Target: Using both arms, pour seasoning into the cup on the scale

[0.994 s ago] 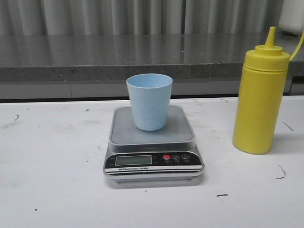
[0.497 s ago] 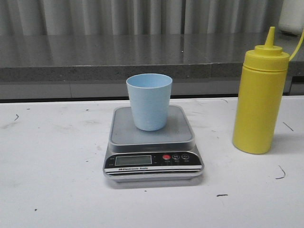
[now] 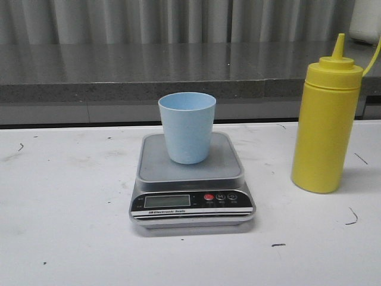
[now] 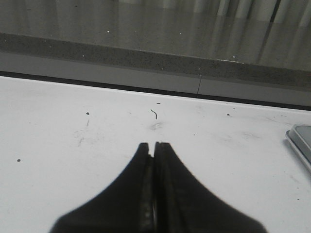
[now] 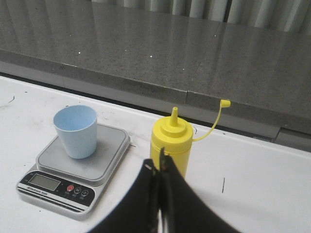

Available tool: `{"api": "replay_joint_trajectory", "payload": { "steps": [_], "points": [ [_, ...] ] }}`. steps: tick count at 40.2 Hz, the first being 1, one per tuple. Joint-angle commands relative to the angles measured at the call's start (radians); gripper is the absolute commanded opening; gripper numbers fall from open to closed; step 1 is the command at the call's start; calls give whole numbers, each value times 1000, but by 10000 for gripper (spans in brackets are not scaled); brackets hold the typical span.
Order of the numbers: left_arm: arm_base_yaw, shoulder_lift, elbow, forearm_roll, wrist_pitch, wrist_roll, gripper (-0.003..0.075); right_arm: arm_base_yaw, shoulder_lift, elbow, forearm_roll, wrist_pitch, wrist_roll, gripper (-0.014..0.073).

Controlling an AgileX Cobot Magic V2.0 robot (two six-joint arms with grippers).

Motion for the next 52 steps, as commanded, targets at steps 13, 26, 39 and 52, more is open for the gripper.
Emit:
{"api": "replay_joint_trajectory", "payload": {
  "steps": [13, 26, 39, 52],
  "points": [
    [1, -17, 24, -9, -85, -8, -20, -63, -49, 154, -6, -366, -7, -71],
    [1, -17, 24, -9, -85, -8, -20, -240, -250, 471, -84, -439, 42, -71],
    [1, -14, 24, -9, -85, -8, -20, -235, -353, 633, -112, -388, 83, -71],
    [1, -15, 24, -9, -85, -8, -20, -234, -353, 632, -112, -386, 83, -71]
  ]
}}
